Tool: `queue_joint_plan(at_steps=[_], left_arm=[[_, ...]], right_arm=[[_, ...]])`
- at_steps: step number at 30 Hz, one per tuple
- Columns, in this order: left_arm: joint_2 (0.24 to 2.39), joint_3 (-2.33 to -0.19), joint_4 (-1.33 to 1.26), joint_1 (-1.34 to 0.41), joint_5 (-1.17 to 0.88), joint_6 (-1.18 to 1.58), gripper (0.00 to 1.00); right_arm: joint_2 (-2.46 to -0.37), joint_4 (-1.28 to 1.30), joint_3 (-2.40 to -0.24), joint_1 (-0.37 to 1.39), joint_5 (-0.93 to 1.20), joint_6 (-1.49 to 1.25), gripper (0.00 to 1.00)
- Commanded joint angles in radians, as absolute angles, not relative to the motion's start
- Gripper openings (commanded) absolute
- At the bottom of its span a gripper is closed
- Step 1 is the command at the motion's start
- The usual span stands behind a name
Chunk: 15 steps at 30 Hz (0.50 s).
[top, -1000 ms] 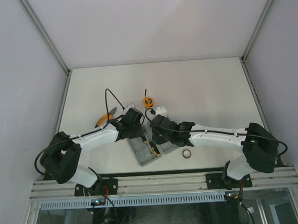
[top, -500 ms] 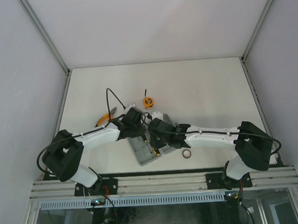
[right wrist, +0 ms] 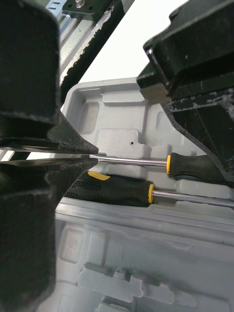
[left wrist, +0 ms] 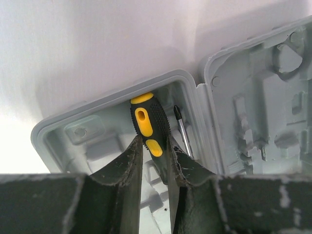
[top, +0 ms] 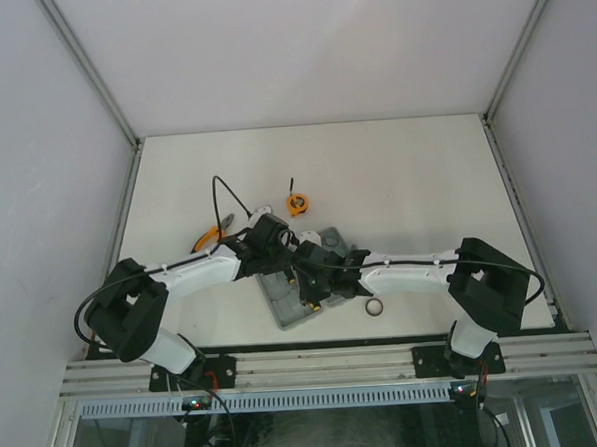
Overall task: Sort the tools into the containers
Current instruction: Adjust the screwdriver in the storage box.
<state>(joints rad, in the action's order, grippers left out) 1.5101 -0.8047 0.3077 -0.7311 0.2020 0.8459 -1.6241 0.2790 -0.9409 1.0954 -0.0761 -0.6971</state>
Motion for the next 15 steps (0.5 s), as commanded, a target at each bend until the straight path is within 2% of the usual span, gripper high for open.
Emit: queue_joint_plan(at_steps=[1,15], left_arm=[[1.526,-0.839,0.302,-0.738,0.197,0.849,0.27],[1.527,-0.843,0.302,-0.738,0.193,0.847,0.26]], right_arm=[[-1.642,0.260,-0.958,1.106,-0.065,-0.703,0.04],[-1.687,0.280,-0.979,1.115,-0.052,-0.703,0.01]])
